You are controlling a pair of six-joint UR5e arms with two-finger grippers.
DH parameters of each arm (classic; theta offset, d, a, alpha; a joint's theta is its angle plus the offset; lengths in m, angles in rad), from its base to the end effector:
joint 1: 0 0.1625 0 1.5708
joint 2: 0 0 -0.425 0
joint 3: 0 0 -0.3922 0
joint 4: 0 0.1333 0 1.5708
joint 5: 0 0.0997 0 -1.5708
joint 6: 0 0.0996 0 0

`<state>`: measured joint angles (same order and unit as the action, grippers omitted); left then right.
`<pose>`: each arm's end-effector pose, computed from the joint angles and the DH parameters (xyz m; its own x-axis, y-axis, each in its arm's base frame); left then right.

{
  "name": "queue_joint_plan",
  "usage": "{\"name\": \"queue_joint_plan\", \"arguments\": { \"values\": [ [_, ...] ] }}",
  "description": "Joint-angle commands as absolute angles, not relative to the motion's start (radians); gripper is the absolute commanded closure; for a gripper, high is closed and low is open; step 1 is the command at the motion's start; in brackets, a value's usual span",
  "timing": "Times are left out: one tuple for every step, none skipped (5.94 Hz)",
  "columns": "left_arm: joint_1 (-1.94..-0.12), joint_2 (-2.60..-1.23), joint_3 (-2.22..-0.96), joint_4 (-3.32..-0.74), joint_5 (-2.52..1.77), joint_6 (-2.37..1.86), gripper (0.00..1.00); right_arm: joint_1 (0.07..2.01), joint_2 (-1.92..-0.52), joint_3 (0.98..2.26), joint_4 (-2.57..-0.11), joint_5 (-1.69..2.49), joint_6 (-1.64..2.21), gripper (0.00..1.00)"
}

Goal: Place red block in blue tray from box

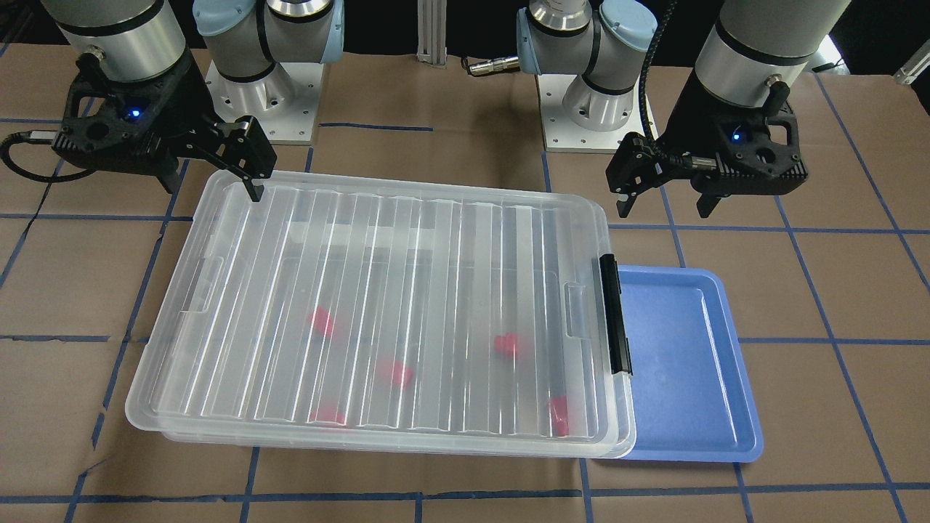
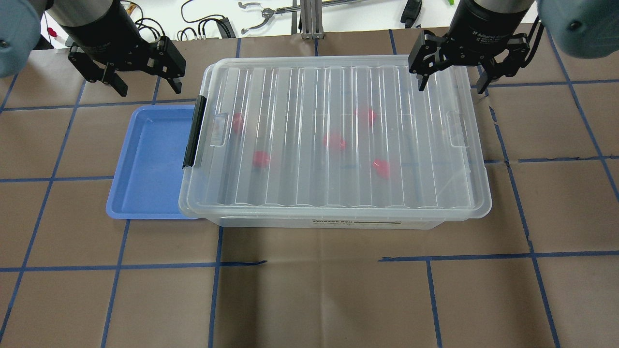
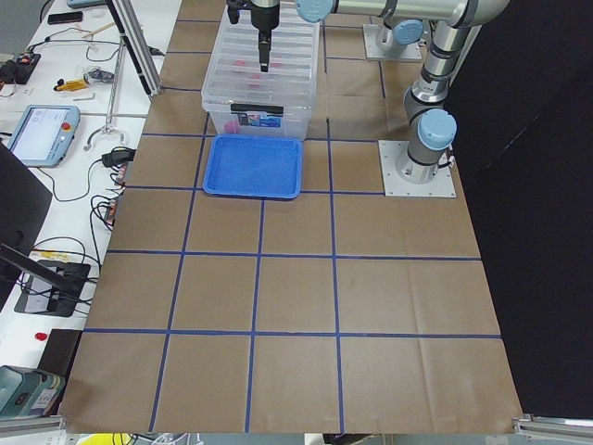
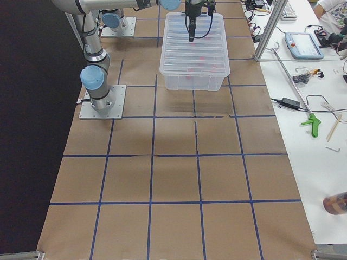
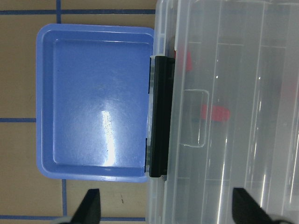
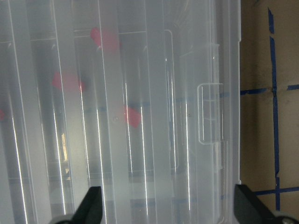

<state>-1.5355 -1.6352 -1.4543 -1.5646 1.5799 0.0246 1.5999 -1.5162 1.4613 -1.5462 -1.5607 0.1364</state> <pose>-0.1138 -0.5287 0.5134 -0.9999 -0.0113 -0.0105 -0.0106 0.9983 -0.0580 0.1493 -0.5133 0.5119 -0.9942 0.1067 -0.0141 0.1071 0.9938 -0.0286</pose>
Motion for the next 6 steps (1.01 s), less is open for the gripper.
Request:
{"name": "queue_joint_plan", "arguments": {
  "values": [
    [-1.536, -1.637, -1.454, -1.563, 1.578, 0.023, 0.02, 1.600, -1.516, 1.462, -1.548, -1.560, 0.137, 0.00],
    [-1.536, -1.635, -1.456, -1.565, 1.580, 0.023, 0.02, 1.598, -1.517, 1.465, -1.546, -1.562, 0.137, 0.00],
    [-1.537, -1.632, -1.460, -1.565, 1.582, 0.026, 0.02, 1.597, -1.510, 1.466, -1.549, -1.560, 0.132, 0.00],
    [-1.539, -1.632, -1.462, -1.563, 1.580, 0.026, 0.02, 1.586, -1.508, 1.468, -1.560, -1.560, 0.126, 0.00],
    [-1.539, -1.634, -1.460, -1.563, 1.580, 0.026, 0.02, 1.562, -1.506, 1.468, -1.593, -1.562, 0.077, 0.00],
    [-1.539, -1.634, -1.459, -1.563, 1.580, 0.026, 0.02, 1.510, -1.503, 1.470, -1.595, -1.569, -0.002, 0.00]
  ]
}}
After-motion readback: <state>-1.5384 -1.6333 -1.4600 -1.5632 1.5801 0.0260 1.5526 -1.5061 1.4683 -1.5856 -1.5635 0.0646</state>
